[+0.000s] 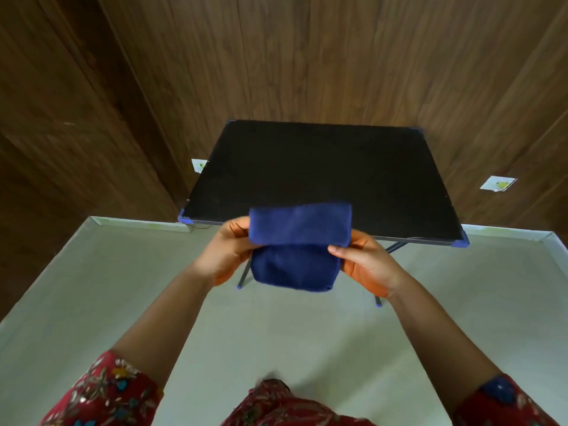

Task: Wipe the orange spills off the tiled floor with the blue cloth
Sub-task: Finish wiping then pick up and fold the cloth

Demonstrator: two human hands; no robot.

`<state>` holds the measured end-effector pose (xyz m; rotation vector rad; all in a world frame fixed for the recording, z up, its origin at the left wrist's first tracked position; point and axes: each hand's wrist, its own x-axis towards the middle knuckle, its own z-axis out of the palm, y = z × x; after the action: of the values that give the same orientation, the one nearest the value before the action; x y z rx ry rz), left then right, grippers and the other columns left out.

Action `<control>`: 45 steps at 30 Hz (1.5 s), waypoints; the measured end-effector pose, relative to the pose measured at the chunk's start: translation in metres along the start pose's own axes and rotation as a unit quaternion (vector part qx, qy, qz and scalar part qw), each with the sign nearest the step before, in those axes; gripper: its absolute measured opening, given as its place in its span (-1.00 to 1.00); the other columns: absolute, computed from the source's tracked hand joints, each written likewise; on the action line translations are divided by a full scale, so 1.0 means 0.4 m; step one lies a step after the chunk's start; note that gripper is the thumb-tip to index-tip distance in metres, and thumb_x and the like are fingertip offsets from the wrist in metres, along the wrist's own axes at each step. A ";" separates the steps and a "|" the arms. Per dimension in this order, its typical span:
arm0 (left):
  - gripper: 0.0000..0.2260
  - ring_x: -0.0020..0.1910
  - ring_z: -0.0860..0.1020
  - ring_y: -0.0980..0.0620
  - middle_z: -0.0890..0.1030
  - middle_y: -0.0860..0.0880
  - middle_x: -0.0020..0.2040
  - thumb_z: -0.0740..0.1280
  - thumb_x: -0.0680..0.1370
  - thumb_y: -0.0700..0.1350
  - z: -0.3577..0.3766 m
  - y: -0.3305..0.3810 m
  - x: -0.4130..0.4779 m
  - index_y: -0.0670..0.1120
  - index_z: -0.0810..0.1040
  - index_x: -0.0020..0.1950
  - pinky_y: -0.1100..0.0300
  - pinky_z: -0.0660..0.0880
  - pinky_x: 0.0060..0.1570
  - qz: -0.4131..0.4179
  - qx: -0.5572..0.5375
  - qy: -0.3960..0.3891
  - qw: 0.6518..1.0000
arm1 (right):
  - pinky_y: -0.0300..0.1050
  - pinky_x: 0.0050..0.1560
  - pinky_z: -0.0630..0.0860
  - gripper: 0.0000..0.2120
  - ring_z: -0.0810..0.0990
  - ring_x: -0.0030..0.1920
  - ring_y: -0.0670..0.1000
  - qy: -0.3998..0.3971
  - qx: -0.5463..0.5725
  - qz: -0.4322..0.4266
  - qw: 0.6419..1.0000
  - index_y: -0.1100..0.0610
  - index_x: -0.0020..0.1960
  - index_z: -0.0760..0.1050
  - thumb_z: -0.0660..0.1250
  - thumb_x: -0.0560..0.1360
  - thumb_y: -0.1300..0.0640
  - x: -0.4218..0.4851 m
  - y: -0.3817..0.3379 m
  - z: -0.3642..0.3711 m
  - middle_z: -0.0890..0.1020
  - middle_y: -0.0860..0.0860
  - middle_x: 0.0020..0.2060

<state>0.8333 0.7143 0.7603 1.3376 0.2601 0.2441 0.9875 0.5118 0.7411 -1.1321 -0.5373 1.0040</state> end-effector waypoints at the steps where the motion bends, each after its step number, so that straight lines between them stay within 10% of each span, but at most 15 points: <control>1: -0.60 0.13 0.63 -0.02 0.68 -0.02 0.10 0.17 0.49 -0.45 -0.008 0.014 0.020 -0.02 0.66 -0.18 0.14 0.58 0.00 0.034 0.000 -0.021 0.999 | -0.21 0.07 0.56 -0.64 0.63 0.18 -0.03 0.002 -0.020 -0.026 0.999 -0.03 0.10 0.67 0.28 0.49 0.34 0.010 -0.019 -0.001 0.68 -0.03 0.11; 4: -0.66 0.31 0.51 -0.10 0.55 -0.05 0.32 0.16 0.54 -0.34 -0.031 0.022 0.076 0.00 0.66 -0.09 0.09 0.56 0.12 0.055 -0.006 -0.051 0.997 | -0.23 0.11 0.55 -0.59 0.58 0.25 -0.04 0.008 -0.081 -0.028 0.996 -0.09 0.18 0.61 0.19 0.59 0.34 0.055 -0.044 -0.011 0.62 -0.06 0.23; 8: -0.77 0.10 0.63 0.02 0.67 0.02 0.10 0.17 0.65 -0.08 -0.049 -0.031 0.164 0.10 0.59 0.16 0.21 0.61 -0.06 -0.090 0.012 0.056 0.994 | -0.17 -0.16 0.64 -0.67 0.68 -0.02 0.01 0.078 -0.107 0.065 0.989 -0.08 0.07 0.62 0.15 0.62 0.26 0.140 -0.029 -0.023 0.68 -0.01 0.03; 11: -0.73 -0.13 0.68 0.11 0.68 0.04 -0.03 0.07 0.67 0.01 -0.083 -0.075 0.229 0.04 0.56 0.05 0.25 0.60 -0.29 -0.236 -0.019 0.090 0.967 | -0.03 -0.14 0.63 -0.61 0.68 0.00 0.00 0.114 -0.038 0.117 0.986 -0.09 0.05 0.67 0.09 0.61 0.18 0.196 0.009 -0.052 0.71 -0.03 0.02; 14: -0.65 0.10 0.64 -0.08 0.66 -0.04 0.12 0.10 0.63 0.15 -0.131 -0.093 0.287 -0.03 0.53 0.18 0.02 0.62 -0.10 -0.311 -0.076 0.060 0.946 | 0.11 0.04 0.60 -0.71 0.63 0.16 0.10 0.183 0.090 0.187 0.961 -0.03 0.17 0.61 0.17 0.60 -0.04 0.264 0.065 -0.076 0.67 0.01 0.13; 20: -0.70 -0.08 0.64 0.00 0.67 -0.10 -0.01 0.31 0.53 -0.34 -0.207 -0.121 0.421 -0.23 0.52 0.27 0.22 0.61 -0.22 -0.293 0.007 0.107 0.950 | -0.02 -0.07 0.61 -0.65 0.68 0.05 0.03 0.219 0.038 0.230 0.947 0.07 0.26 0.51 0.41 0.49 0.17 0.410 0.139 -0.077 0.69 0.00 0.09; 26: -0.69 0.11 0.57 -0.07 0.61 -0.03 0.11 0.26 0.55 -0.27 -0.288 -0.119 0.635 0.00 0.54 0.24 -0.02 0.52 0.07 -0.316 0.046 0.067 0.945 | -0.12 -0.22 0.61 -0.81 0.71 -0.11 0.01 0.207 0.021 0.245 0.947 0.11 0.04 0.53 0.45 0.46 0.16 0.563 0.122 -0.081 0.72 0.01 -0.11; 32: -0.83 -0.13 0.57 -0.03 0.59 -0.10 -0.07 0.30 0.52 -0.35 -0.291 -0.175 0.815 -0.12 0.56 0.00 0.09 0.52 -0.13 -0.349 -0.060 0.103 0.930 | -0.03 -0.12 0.58 -0.73 0.58 0.02 0.11 0.346 0.020 0.219 0.912 0.22 0.20 0.42 0.34 0.52 0.33 0.713 0.136 -0.104 0.57 0.15 0.08; 45: -0.59 0.23 0.50 -0.15 0.47 -0.22 0.37 0.20 0.55 -0.36 -0.280 -0.258 0.984 -0.23 0.38 0.41 0.05 0.43 0.22 -0.296 0.160 0.110 0.935 | 0.08 0.03 0.61 -0.66 0.58 0.05 0.19 0.447 -0.079 0.267 0.850 0.21 0.18 0.45 0.40 0.44 0.36 0.865 0.211 -0.182 0.57 0.22 0.12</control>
<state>1.1720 0.9219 0.6179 1.4871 0.9061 -0.1698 1.1788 0.7836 0.5945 -1.7879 0.4884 0.7671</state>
